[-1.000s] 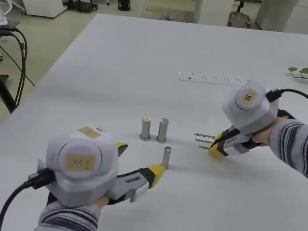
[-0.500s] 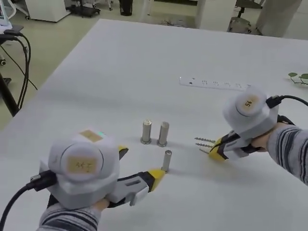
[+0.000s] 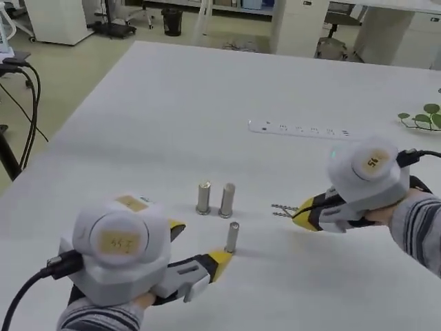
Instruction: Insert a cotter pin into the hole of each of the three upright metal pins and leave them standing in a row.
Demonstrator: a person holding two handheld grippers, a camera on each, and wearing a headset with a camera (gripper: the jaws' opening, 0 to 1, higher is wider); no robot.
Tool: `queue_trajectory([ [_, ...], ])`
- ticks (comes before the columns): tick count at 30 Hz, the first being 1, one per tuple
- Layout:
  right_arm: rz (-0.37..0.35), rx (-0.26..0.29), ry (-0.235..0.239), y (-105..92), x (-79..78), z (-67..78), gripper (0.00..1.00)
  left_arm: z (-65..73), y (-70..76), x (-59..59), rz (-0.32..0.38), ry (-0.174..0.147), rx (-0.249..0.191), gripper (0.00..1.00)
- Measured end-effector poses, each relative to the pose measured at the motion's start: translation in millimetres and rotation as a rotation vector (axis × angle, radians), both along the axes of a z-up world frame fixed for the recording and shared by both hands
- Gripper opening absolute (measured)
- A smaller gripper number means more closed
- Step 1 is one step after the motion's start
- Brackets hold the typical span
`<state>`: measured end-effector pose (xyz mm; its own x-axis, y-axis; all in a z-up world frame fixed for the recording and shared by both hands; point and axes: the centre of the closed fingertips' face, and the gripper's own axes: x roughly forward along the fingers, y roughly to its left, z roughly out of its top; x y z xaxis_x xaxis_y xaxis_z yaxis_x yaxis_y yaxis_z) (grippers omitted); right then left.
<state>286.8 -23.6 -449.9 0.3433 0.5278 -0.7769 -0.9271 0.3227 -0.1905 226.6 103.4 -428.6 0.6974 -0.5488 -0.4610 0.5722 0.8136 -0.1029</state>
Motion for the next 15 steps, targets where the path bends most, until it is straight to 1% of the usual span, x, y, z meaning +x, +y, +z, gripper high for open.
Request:
queue_trajectory([
  [1, 0.016, 0.001, -0.015, 1.5, -2.6, 2.4, 0.00, 0.8, -1.3, -0.5, -0.005, 0.000, 0.000, 0.44],
  [2, 0.036, 0.006, -0.041, 4.6, -6.4, 6.7, 0.00, 2.3, -3.4, -1.4, -0.012, 0.001, -0.003, 0.43],
  [4, 0.059, 0.008, -0.061, 7.6, -13.3, 11.2, 0.00, 5.3, -7.3, -3.1, -0.027, -0.001, -0.009, 0.41],
  [6, 0.096, 0.006, -0.104, 12.2, -20.4, 18.1, 0.00, 9.8, -13.0, -5.4, -0.042, 0.000, -0.035, 0.40],
  [9, 0.135, 0.010, -0.136, 18.8, -31.0, 25.5, 0.00, 15.3, -20.7, -9.5, -0.071, -0.002, -0.057, 0.36],
  [12, 0.177, 0.005, -0.174, 25.1, -40.4, 31.9, 0.00, 18.5, -25.5, -14.0, -0.095, 0.004, -0.064, 0.33],
  [13, 0.195, 0.001, -0.186, 27.4, -44.3, 33.7, 0.00, 19.6, -27.2, -16.0, -0.102, 0.011, -0.072, 0.33],
  [15, 0.208, 0.003, -0.197, 30.5, -49.3, 36.3, 0.00, 22.5, -30.2, -18.9, -0.117, 0.012, -0.085, 0.30],
])
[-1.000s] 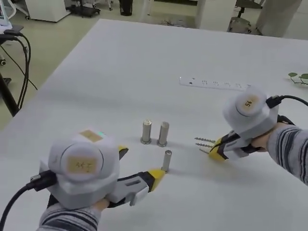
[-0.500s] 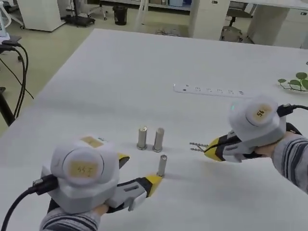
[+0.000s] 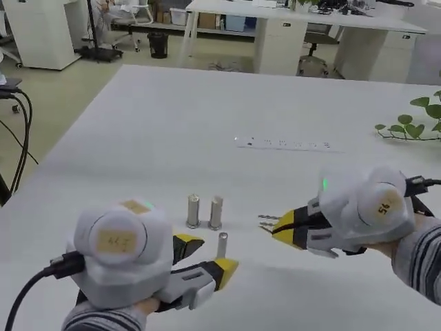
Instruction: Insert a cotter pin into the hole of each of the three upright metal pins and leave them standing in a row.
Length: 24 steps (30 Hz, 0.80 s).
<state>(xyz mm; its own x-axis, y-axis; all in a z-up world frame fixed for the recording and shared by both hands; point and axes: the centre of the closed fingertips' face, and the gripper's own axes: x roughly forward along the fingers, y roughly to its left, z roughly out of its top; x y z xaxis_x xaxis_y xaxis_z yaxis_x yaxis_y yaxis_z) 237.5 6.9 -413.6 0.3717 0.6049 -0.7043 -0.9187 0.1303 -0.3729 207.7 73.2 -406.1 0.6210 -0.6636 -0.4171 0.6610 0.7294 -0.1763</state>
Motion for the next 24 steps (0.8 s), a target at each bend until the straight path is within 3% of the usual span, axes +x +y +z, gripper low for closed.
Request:
queue_trajectory([
  [7, 0.070, -0.017, -0.060, 9.5, -19.4, 6.0, 0.00, 9.7, -9.2, -9.3, -0.027, 0.024, -0.065, 0.25],
  [10, 0.101, -0.034, -0.109, 12.6, -24.6, 8.2, 0.00, 15.0, -13.2, -11.9, -0.035, 0.025, -0.098, 0.21],
  [16, 0.135, -0.013, -0.134, 21.8, -39.7, 12.7, 0.00, 20.9, -18.7, -14.4, -0.040, 0.042, -0.147, 0.17],
  [24, 0.163, 0.011, -0.142, 31.6, -52.8, 16.8, 0.00, 20.5, -21.6, -18.8, -0.045, 0.077, -0.175, 0.08],
])
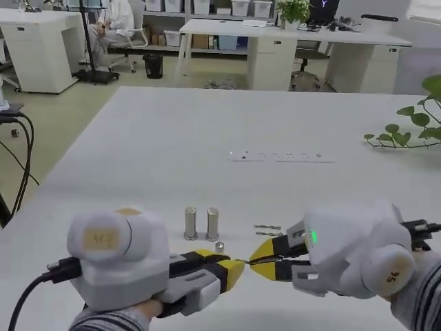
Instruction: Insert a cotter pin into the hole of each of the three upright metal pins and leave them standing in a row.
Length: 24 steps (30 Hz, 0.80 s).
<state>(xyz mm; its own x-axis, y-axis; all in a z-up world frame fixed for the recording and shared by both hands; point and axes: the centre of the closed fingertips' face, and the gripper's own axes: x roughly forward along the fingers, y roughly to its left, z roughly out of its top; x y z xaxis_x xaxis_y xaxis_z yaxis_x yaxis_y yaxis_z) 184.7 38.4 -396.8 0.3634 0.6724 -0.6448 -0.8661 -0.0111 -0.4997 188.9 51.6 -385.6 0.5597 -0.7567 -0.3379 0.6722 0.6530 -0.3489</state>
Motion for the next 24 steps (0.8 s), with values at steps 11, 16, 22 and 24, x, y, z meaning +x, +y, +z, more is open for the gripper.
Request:
queue_trajectory([
  [11, 0.011, 0.028, 0.008, 8.7, -5.3, 5.1, 0.00, 2.4, -4.6, -3.6, -0.017, -0.008, -0.020, 0.00],
  [16, 0.010, 0.025, 0.001, 9.1, -5.2, 5.4, 0.00, 2.8, -4.6, -4.3, -0.020, -0.001, -0.028, 0.00],
  [22, 0.005, 0.029, 0.009, 9.5, -6.5, 6.0, 0.00, 3.5, -4.3, -5.8, -0.032, -0.005, -0.030, 0.00],
  [24, -0.010, 0.035, 0.029, 9.2, -6.5, 6.1, 0.00, 3.5, -5.0, -7.4, -0.047, -0.017, -0.016, 0.00],
])
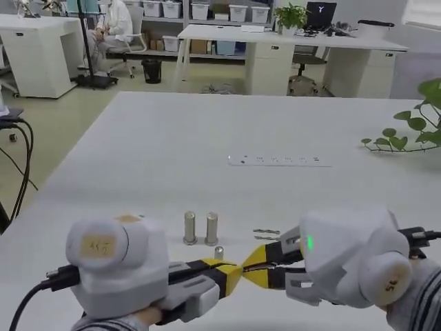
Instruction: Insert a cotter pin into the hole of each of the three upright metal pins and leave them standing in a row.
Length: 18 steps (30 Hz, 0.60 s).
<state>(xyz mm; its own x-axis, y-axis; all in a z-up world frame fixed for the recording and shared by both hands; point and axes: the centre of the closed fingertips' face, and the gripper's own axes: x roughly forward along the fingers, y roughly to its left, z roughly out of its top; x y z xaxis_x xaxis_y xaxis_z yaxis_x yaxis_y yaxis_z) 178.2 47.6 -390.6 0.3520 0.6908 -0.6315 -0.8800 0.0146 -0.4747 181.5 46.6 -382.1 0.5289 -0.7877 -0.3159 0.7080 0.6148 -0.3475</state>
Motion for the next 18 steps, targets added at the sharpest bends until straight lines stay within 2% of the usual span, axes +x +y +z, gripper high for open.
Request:
queue_trajectory([
  [3, -0.005, -0.007, -0.001, -1.9, 0.7, -0.6, 0.00, -0.5, -0.1, -2.5, -0.029, -0.034, 0.037, 0.00],
  [4, -0.004, -0.011, 0.006, -2.8, 0.2, -1.5, 0.00, -0.4, -0.4, -4.3, -0.051, -0.054, 0.056, 0.00],
  [6, -0.005, -0.005, 0.018, -3.5, -0.7, -1.5, 0.00, -0.8, -0.1, -6.6, -0.071, -0.075, 0.080, 0.00],
  [12, -0.007, -0.015, 0.033, -7.4, -2.6, -4.9, 0.00, -0.9, -0.3, -9.5, -0.111, -0.111, 0.103, 0.00],
  [18, 0.018, -0.023, 0.057, -7.5, -10.1, -8.1, 0.00, -3.6, -2.8, -16.4, -0.195, -0.167, 0.168, 0.00],
])
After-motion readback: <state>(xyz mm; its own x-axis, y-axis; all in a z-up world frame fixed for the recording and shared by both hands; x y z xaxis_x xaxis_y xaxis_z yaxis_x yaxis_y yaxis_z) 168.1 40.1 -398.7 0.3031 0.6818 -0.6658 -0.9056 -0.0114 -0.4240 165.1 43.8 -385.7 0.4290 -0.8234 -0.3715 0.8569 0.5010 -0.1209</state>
